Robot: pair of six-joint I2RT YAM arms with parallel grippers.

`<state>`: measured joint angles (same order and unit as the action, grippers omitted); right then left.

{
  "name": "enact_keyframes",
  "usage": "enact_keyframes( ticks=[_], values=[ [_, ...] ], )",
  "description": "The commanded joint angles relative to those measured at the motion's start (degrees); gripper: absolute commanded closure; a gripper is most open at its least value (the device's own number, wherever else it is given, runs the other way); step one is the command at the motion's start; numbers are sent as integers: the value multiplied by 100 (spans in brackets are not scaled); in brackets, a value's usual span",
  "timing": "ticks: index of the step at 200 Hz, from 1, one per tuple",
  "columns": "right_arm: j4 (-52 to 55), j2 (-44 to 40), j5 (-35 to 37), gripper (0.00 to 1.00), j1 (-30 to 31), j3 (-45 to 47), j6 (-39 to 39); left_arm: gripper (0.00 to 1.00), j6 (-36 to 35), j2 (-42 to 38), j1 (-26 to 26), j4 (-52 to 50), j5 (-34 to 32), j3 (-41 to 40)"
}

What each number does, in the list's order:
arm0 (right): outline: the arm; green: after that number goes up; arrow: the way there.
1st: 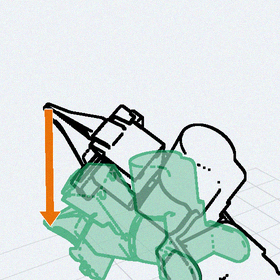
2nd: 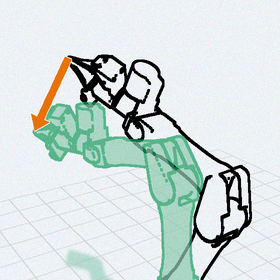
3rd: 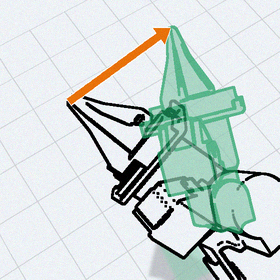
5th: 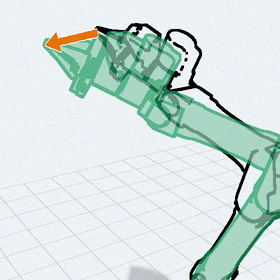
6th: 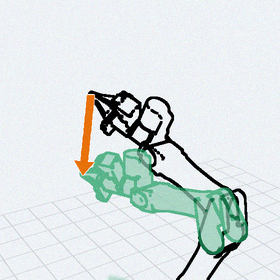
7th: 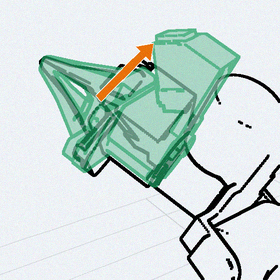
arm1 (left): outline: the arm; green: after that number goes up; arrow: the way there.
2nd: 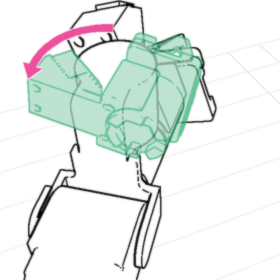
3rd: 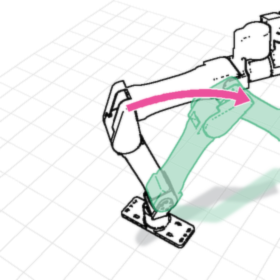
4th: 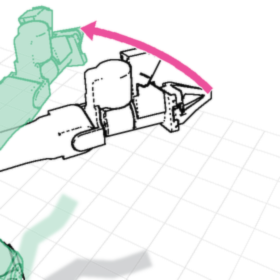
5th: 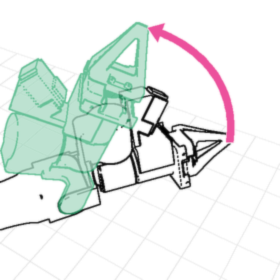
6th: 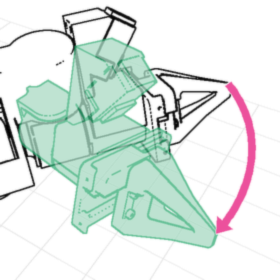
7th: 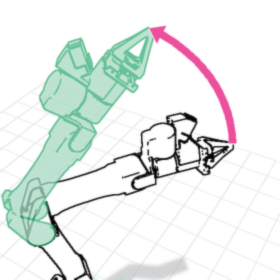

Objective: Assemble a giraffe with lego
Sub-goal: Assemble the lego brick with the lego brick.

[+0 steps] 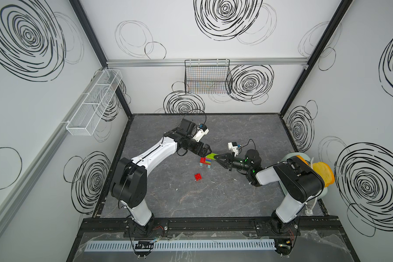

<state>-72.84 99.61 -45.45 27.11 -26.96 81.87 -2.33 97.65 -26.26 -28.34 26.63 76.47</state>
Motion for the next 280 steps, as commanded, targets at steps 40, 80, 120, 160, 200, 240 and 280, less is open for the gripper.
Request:
enact_keyframes(
  ticks=[40,80,120,160,200,240,280],
  values=[
    [28,283,35,100,-88,10,84,1,60,215,-37,215,-45,-45],
    [250,36,87,100,-164,-18,119,3,74,230,-37,223,-35,-74],
    [357,-23,-42,100,-186,-274,103,2,97,176,-47,223,1,-71],
    [432,106,-239,100,-254,-159,58,2,81,134,-38,212,0,-65],
    [871,47,-538,100,-498,-90,-151,2,74,176,-37,215,-33,-53],
    [1919,-126,-803,100,-628,-296,-738,3,58,236,-50,206,-53,-30],
    [2279,-205,-1194,100,-698,-546,-911,3,38,233,-63,188,-11,-9]
  ],
)
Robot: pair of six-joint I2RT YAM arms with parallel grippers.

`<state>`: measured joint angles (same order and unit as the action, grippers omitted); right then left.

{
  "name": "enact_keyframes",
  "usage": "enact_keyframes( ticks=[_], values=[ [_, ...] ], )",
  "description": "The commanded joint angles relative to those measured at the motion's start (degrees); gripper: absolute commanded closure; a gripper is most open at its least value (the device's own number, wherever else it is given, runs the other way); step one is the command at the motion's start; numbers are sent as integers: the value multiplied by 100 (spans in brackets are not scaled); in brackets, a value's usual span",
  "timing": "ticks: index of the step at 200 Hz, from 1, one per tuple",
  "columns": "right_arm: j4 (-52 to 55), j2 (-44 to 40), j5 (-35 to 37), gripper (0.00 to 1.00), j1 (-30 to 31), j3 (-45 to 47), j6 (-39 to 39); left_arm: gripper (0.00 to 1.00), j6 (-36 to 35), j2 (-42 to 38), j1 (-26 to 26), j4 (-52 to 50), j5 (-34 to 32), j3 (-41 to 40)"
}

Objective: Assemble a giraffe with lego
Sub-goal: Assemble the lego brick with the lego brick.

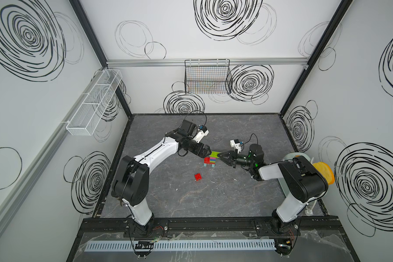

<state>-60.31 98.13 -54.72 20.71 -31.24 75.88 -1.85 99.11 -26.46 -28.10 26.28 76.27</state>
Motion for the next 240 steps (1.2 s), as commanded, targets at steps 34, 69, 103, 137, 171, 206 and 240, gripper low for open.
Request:
enact_keyframes(
  ticks=[34,69,103,137,171,206,240],
  values=[
    [1767,-84,-491,100,-205,-443,-717,3,-25,113,-70,130,100,71],
    [1905,-56,-464,100,-326,-375,-768,4,17,234,-97,79,106,205],
    [1557,214,-408,100,-291,-127,-609,4,44,343,-156,-10,131,411],
    [1470,562,-425,100,-331,11,-577,5,119,506,-176,-98,240,644],
    [1519,673,-404,100,-350,66,-580,6,150,732,-217,-177,281,898],
    [1619,621,-384,100,-357,48,-592,11,156,1047,-219,-282,176,1078],
    [1693,554,-376,100,-358,18,-606,16,211,1209,-228,-284,-28,961]
  ],
)
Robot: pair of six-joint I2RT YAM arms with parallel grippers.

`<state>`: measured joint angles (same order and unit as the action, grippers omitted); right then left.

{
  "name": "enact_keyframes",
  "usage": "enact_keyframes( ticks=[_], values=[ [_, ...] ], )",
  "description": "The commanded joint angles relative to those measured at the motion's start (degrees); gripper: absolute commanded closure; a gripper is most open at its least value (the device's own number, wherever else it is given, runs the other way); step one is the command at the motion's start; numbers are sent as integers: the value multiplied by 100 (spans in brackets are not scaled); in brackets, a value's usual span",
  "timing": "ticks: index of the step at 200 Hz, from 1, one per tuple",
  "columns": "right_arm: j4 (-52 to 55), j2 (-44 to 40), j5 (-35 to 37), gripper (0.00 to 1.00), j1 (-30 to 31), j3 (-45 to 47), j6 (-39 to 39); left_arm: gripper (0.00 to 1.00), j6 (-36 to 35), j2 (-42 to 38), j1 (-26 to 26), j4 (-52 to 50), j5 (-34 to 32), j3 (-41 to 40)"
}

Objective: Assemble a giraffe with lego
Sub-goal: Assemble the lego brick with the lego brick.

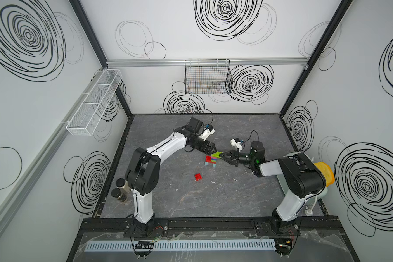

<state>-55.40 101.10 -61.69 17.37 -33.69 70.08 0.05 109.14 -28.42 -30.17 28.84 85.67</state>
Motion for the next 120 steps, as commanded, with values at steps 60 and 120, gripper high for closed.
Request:
enact_keyframes(
  ticks=[60,120],
  values=[
    [1331,-245,366,78,-39,171,-75,27,21,269,-32,-13,-669,-412],
    [2220,-1254,627,49,-216,152,-590,28,-8,187,-62,29,-731,-552]
  ],
)
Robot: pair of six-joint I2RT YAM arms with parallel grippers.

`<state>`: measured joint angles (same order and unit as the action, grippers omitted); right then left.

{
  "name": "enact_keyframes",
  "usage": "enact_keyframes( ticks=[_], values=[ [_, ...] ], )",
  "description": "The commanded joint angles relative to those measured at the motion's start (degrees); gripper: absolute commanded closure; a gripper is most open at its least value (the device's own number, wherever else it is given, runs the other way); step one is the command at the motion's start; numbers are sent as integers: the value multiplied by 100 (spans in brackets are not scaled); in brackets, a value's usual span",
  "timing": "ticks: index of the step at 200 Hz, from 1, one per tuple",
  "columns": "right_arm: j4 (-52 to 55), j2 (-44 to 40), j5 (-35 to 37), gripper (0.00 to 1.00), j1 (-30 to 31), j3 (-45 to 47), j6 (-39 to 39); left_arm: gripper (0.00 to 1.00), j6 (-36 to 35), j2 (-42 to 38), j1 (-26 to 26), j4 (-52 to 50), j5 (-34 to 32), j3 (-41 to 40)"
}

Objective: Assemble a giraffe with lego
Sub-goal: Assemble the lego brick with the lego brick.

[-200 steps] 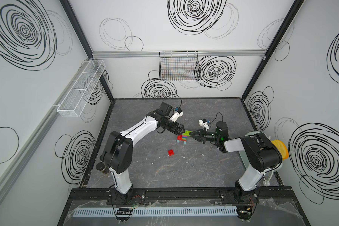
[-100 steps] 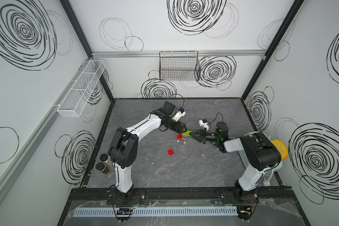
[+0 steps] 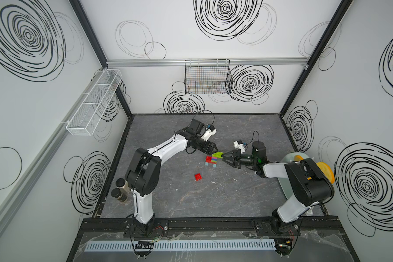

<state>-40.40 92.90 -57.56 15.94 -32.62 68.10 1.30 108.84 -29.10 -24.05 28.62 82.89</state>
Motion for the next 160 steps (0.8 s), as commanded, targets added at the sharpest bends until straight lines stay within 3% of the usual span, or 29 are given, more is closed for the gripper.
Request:
enact_keyframes(
  ticks=[1,24,52,77,87,126,160],
  values=[
    [750,-455,225,49,-78,41,-410,28,-136,217,8,-583,-709,-274],
    [1748,-938,514,43,-74,-87,-1117,26,-147,105,10,-583,-656,-265],
    [3301,-1806,1455,33,101,-331,-2176,14,-244,-222,16,-615,-550,-154],
    [4331,-2334,2609,26,788,-702,-2832,0,-401,-635,60,-653,-494,-104],
    [4604,-2402,3067,23,1163,-882,-3021,2,-467,-837,103,-637,-477,-170],
    [5218,-1811,4435,18,2608,-1639,-3545,2,-512,-1667,592,-329,-456,-667],
    [5674,-795,5205,22,3463,-2476,-3937,2,-556,-2362,1245,126,-537,-1349]
  ],
)
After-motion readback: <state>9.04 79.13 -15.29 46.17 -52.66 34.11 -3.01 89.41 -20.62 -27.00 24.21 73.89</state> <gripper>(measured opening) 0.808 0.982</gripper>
